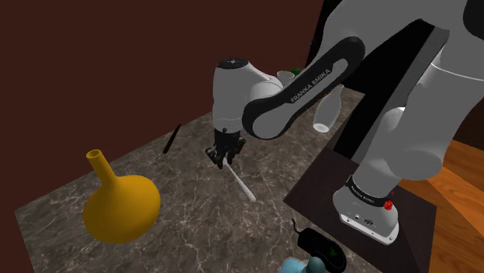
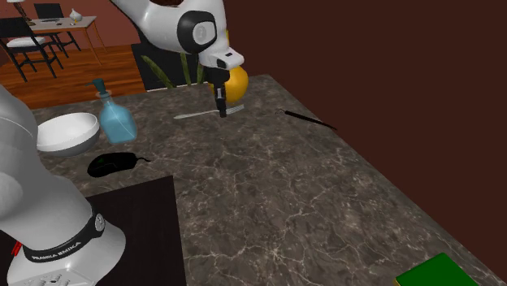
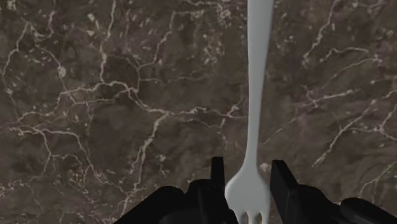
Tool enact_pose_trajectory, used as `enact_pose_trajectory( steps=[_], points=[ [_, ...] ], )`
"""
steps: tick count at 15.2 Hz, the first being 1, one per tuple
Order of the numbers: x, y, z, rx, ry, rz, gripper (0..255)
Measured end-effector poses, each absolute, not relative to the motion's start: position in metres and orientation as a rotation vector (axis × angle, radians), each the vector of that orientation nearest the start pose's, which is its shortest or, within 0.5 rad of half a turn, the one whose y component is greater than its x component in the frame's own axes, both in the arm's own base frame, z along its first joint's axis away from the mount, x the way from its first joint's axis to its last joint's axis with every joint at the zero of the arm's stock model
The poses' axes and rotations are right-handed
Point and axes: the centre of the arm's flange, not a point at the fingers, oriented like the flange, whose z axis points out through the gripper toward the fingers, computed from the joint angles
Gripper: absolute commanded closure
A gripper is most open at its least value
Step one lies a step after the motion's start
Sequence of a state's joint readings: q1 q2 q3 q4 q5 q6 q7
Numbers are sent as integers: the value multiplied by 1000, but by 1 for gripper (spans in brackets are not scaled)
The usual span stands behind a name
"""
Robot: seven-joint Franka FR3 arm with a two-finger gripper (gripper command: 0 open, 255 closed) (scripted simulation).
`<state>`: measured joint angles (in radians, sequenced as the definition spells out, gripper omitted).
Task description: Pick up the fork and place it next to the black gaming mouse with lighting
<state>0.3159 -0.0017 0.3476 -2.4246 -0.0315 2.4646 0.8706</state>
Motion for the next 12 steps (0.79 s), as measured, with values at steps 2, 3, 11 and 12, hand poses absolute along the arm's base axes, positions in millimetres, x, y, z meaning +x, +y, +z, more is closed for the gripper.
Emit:
enact_pose_trajectory(
  steps=[2, 3, 11, 12],
  points=[
    [367, 320, 314, -3114, 285, -69, 255],
    [355, 329, 313, -3114, 284, -69, 255],
    [267, 387, 314, -3114, 285, -69, 255],
    [259, 395, 312, -3114, 285, -69, 255]
  ],
)
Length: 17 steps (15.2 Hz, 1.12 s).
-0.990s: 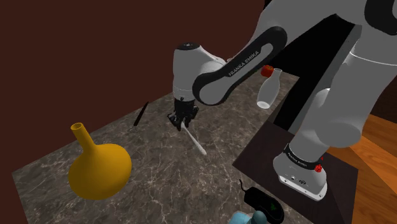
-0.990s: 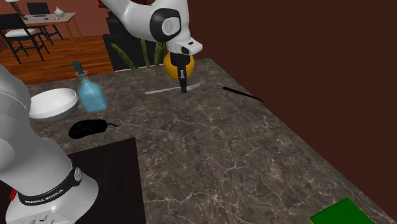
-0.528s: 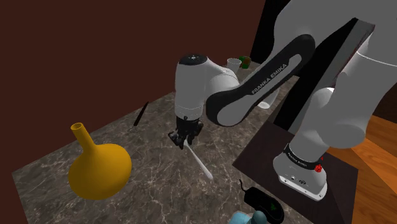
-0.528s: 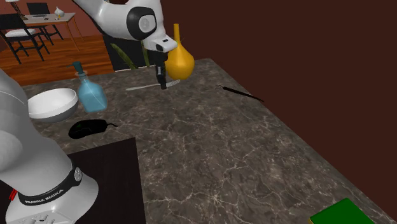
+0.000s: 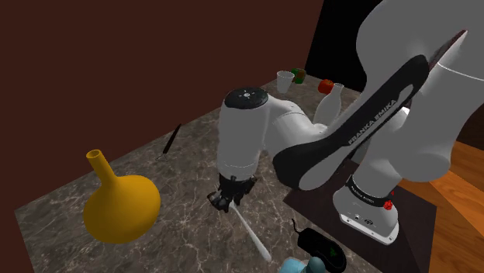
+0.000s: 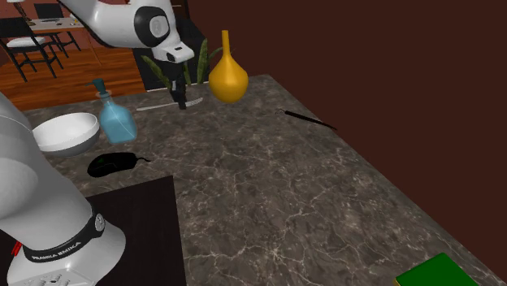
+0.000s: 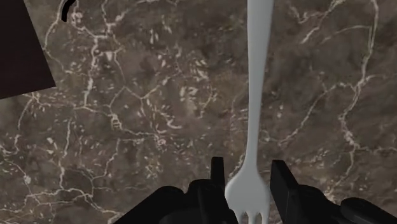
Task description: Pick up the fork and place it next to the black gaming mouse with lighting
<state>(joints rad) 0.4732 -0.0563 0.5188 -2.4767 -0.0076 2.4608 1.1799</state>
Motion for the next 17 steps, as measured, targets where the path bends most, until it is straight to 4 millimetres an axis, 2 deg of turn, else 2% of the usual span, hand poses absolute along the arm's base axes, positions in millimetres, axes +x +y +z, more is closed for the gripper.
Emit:
enact_pose_trajectory(
  steps=[12, 14, 17],
  points=[
    [130, 486, 315, -3114, 285, -69, 255],
    [120, 493, 308, -3114, 286, -69, 255],
    [117, 497, 293, -3114, 288, -69, 255]
  ],
)
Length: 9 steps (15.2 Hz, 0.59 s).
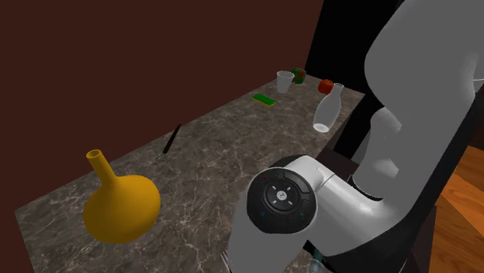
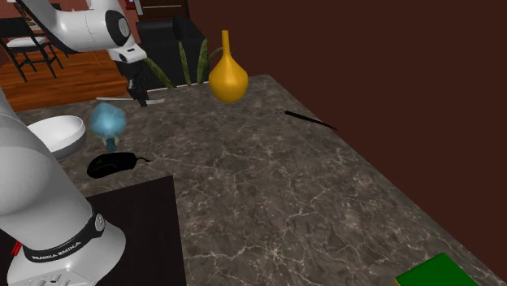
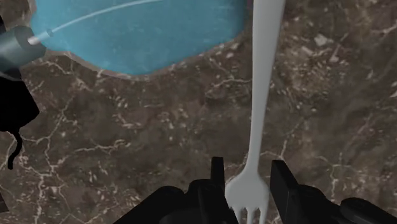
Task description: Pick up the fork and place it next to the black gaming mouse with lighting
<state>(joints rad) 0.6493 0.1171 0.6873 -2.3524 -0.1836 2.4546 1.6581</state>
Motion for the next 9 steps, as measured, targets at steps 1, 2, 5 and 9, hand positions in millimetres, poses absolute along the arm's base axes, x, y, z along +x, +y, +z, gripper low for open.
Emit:
enact_pose_trajectory(
  steps=[1, 2, 5, 9],
  points=[
    [115, 496, 288, -3114, 288, -69, 255],
    [116, 496, 282, -3114, 288, -69, 255],
    [116, 497, 266, -3113, 289, -69, 255],
    [116, 496, 246, -3113, 288, -69, 255]
  ],
)
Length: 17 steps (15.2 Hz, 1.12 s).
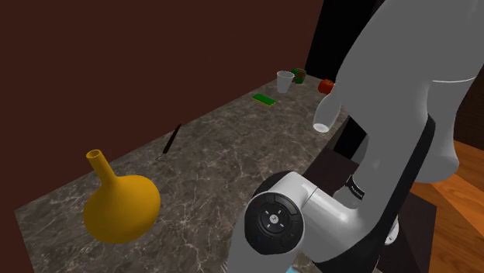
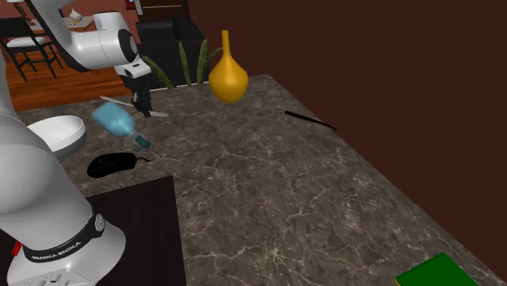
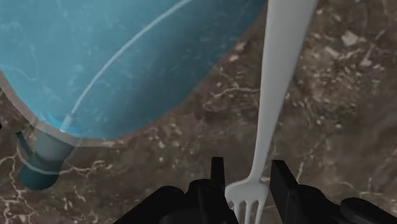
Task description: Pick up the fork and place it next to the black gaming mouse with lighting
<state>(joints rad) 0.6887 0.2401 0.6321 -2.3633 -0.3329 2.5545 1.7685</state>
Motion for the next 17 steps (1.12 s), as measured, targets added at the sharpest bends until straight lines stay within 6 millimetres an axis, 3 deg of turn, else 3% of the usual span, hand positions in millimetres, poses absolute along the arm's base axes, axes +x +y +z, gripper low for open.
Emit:
enact_pose_trajectory(
  steps=[5, 11, 12, 17],
  points=[
    [114, 498, 223, -3107, 283, -70, 255],
    [116, 497, 219, -3109, 285, -70, 255],
    [116, 497, 218, -3110, 286, -70, 0],
    [116, 497, 217, -3114, 288, -69, 0]
  ],
)
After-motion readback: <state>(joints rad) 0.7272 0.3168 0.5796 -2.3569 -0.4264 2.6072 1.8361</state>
